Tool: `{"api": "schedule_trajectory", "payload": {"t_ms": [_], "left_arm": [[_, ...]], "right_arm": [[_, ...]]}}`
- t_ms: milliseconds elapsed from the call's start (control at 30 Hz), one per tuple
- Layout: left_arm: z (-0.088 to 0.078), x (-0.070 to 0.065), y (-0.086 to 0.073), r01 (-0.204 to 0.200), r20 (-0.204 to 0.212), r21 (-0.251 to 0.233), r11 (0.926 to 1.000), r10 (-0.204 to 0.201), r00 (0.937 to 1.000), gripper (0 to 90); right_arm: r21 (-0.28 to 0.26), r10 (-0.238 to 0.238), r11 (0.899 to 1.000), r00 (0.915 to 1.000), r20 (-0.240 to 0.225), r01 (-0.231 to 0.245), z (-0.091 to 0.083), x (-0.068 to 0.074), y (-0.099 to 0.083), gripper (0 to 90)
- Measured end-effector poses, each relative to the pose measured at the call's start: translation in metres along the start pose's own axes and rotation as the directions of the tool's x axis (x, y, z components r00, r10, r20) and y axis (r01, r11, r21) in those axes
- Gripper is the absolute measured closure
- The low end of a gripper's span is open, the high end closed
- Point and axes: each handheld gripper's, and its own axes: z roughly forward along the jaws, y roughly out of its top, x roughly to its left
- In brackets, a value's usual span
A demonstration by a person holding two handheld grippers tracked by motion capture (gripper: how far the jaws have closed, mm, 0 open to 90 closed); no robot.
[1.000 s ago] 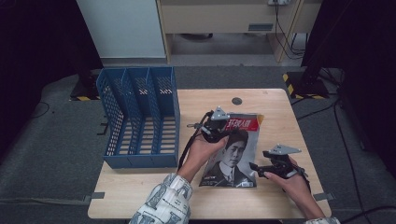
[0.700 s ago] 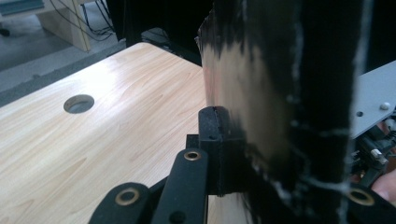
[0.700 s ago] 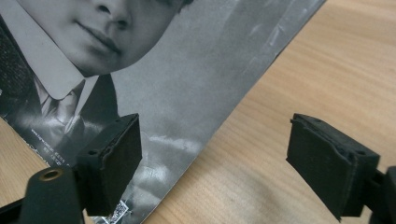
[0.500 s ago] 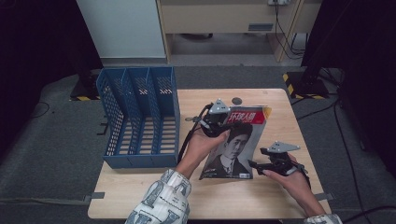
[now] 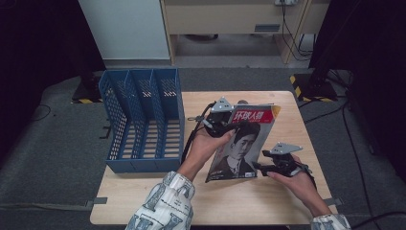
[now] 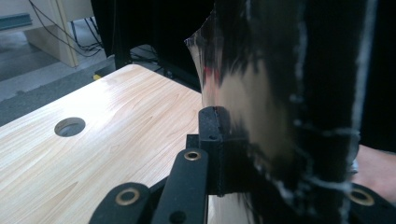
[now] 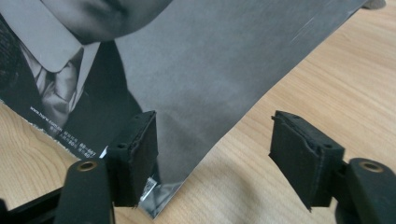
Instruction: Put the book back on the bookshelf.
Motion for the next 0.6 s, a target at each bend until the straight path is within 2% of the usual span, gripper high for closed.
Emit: {"api": "schedule_trajectory", "payload": {"t_ms": [167,233,333,467,600], "left_arm": [[-0.003,-0.001,0.006,-0.022,0.014,-0.006,0.9997,0.022,0.9997,86.8],[-0.006,-0.001,0.01,-0.033,0.032,-0.022,0.9992,0.033,0.9989,86.8],[-0.008,-0.002,0.013,-0.045,0.043,-0.022,0.9987,0.046,0.998,86.8],[-0.01,-0.002,0.02,-0.082,0.055,-0.009,0.9966,0.083,0.995,86.8],[-0.011,0.0,0.022,-0.081,0.068,-0.007,0.9967,0.081,0.9944,86.8]], "right_arm": [[-0.01,-0.02,1.0,0.9998,0.004,0.02,0.002,-0.001,0.006,35.3],[-0.012,-0.029,1.0,0.9996,0.008,0.029,0.002,-0.001,0.009,36.1],[-0.018,-0.04,0.999,0.9991,0.012,0.04,0.0,-0.002,0.012,36.6],[-0.03,-0.046,0.998,0.9989,0.014,0.046,-0.003,-0.005,0.02,38.4],[-0.051,-0.056,0.997,0.9983,0.016,0.056,-0.006,-0.006,0.028,41.1]]}}
